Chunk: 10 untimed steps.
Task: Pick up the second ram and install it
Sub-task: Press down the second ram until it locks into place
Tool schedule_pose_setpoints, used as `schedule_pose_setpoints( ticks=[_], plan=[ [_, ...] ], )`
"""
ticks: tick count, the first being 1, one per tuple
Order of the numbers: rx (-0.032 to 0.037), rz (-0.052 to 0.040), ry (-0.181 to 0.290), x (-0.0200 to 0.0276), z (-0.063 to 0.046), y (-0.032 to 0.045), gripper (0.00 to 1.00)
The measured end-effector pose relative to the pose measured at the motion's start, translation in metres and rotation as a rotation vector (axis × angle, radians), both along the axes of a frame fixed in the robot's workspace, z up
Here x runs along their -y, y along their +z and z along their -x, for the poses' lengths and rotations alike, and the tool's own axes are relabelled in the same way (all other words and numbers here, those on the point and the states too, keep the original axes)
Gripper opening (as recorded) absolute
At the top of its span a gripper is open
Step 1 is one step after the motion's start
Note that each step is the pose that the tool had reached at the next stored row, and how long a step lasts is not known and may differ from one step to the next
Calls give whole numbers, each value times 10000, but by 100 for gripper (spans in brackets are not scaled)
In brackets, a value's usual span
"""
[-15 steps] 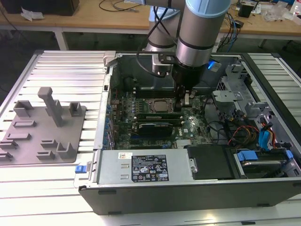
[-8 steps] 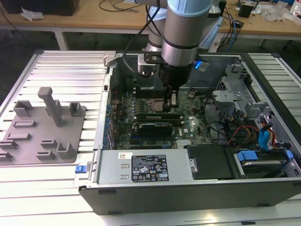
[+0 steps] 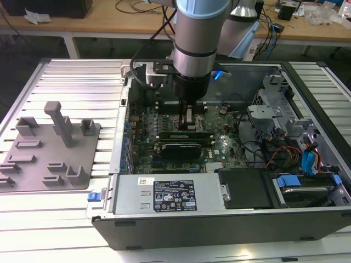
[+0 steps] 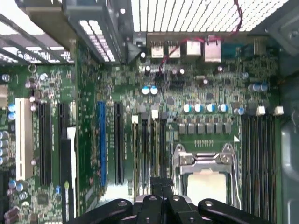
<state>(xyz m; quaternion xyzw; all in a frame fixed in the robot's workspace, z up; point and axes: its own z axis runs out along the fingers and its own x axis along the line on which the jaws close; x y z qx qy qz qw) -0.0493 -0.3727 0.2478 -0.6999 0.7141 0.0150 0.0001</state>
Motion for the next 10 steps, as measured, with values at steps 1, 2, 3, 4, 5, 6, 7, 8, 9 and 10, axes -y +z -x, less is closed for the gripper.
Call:
schedule_pose_setpoints(
  ticks=[1, 2, 3, 4, 5, 6, 7, 8, 9, 10],
  plan=[
    [0, 1, 2, 0, 34, 0, 8],
    [-1, 1, 2, 0, 55, 0, 8],
    [-1, 1, 0, 0, 76, 0, 8],
    [0, 0, 0, 0, 106, 0, 8],
    [-1, 1, 0, 0, 130, 0, 8],
    [0, 1, 2, 0, 156, 0, 8],
    [0, 0, 2, 0, 179, 0, 8],
    [0, 0, 1, 0, 203, 0, 8],
    [0, 0, 0, 0, 239, 0, 8],
    [0, 0, 2, 0, 287, 0, 8]
  ],
)
